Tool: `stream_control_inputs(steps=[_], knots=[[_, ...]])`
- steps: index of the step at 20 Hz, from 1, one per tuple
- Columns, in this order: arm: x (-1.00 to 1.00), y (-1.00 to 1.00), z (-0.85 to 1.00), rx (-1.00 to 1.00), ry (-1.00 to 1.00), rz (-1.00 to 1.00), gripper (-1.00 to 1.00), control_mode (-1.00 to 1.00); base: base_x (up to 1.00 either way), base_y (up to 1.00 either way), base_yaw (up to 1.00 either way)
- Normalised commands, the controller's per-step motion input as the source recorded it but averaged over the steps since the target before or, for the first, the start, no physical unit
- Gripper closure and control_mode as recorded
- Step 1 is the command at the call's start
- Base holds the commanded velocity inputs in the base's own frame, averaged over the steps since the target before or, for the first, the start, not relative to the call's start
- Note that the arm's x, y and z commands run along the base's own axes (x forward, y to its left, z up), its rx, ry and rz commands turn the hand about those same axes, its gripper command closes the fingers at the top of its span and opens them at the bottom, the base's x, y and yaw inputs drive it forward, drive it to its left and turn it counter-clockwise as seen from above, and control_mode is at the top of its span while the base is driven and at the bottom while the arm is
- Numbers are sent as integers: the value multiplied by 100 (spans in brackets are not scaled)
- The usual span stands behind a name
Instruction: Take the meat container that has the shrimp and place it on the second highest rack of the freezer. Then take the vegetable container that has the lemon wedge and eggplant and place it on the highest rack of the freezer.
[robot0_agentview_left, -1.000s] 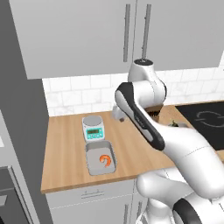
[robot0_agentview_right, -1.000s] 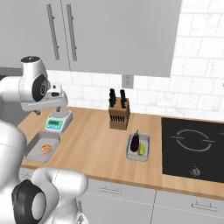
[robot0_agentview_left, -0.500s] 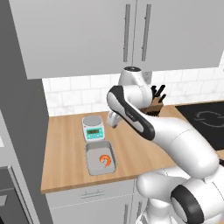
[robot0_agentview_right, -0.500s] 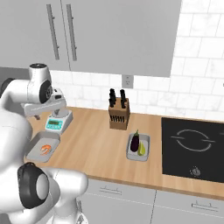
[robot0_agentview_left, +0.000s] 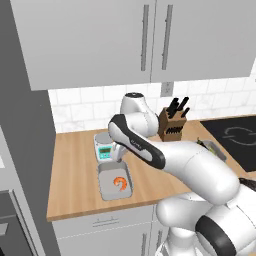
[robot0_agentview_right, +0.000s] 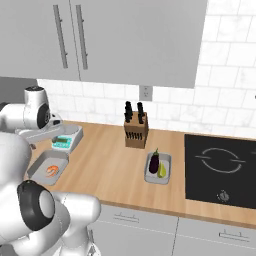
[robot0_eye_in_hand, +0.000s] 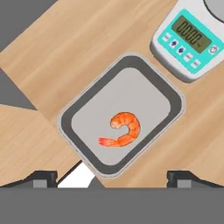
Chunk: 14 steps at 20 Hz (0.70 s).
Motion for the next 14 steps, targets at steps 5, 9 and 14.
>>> stream_control_inputs(steps=[5,9,14], knots=[[-12,27,-25,0,1,3,-100,-100,0,0,0],[-16,14,-20,0,1,4,-100,-100,0,0,0],[-19,3,-32,0,0,1,-100,-100,0,0,0]])
